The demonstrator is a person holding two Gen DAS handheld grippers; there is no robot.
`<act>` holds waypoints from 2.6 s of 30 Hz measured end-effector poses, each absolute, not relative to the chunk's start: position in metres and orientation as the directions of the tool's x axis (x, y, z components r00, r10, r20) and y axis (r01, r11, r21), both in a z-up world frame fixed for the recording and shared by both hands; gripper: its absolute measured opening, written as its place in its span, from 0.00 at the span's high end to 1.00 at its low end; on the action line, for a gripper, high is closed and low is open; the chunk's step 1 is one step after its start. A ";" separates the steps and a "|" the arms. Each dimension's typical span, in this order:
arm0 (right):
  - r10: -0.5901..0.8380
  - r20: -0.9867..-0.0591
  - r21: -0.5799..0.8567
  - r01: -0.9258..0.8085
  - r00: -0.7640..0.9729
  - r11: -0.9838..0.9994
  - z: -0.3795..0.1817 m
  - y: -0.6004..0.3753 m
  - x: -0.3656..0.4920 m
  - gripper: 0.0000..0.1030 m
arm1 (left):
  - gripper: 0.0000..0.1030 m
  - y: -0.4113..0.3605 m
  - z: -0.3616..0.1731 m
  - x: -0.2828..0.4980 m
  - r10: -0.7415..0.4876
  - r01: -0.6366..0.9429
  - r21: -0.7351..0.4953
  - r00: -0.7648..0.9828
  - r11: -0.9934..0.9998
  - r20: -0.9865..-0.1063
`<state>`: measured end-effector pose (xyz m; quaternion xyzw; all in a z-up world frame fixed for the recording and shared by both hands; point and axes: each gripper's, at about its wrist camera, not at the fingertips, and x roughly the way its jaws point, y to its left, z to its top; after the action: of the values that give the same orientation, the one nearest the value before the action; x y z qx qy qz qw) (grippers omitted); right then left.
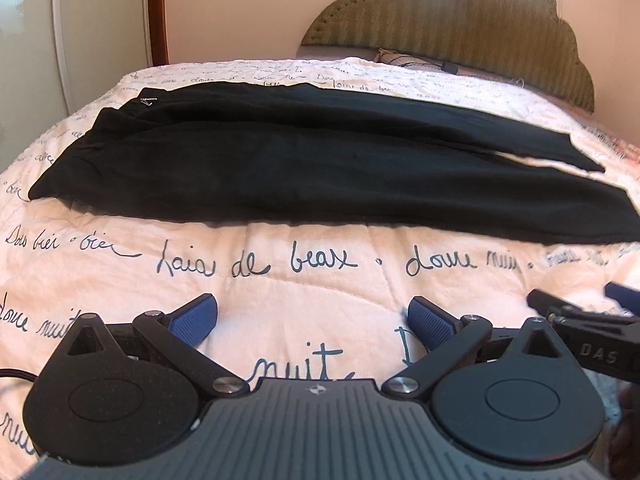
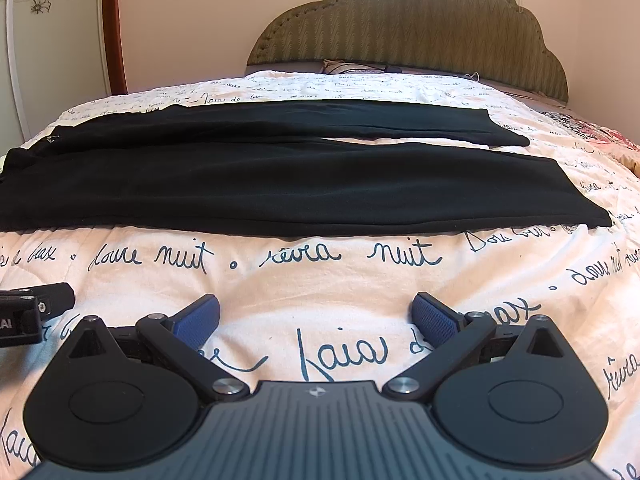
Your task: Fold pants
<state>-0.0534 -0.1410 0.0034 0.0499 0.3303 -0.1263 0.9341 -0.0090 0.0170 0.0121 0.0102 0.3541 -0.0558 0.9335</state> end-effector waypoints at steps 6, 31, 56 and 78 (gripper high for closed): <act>-0.155 -0.586 -0.019 0.177 0.796 0.984 0.018 -0.143 -0.063 0.00 | 0.01 0.048 0.054 -0.007 -0.121 0.143 -0.012 0.785 0.990 -0.608; 0.189 -0.458 -0.118 -0.270 0.869 0.956 0.087 -0.109 0.086 0.00 | 0.02 0.298 0.076 0.334 -0.310 -0.011 -0.463 0.730 0.886 -0.609; 0.295 -0.499 -0.087 -0.386 0.815 0.919 0.069 -0.095 0.125 0.00 | 0.51 0.281 0.046 0.402 -0.313 0.119 -0.305 0.599 0.945 -0.737; 0.330 -0.531 -0.087 -0.438 0.780 0.895 0.067 -0.084 0.138 0.00 | 0.94 0.251 0.045 0.393 -0.267 0.259 -0.117 0.676 0.959 -0.686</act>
<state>0.1382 -0.0836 0.0667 -0.1034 0.2607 0.2049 0.9378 0.3926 0.2513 0.0445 -0.0050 0.3757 -0.1436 0.9155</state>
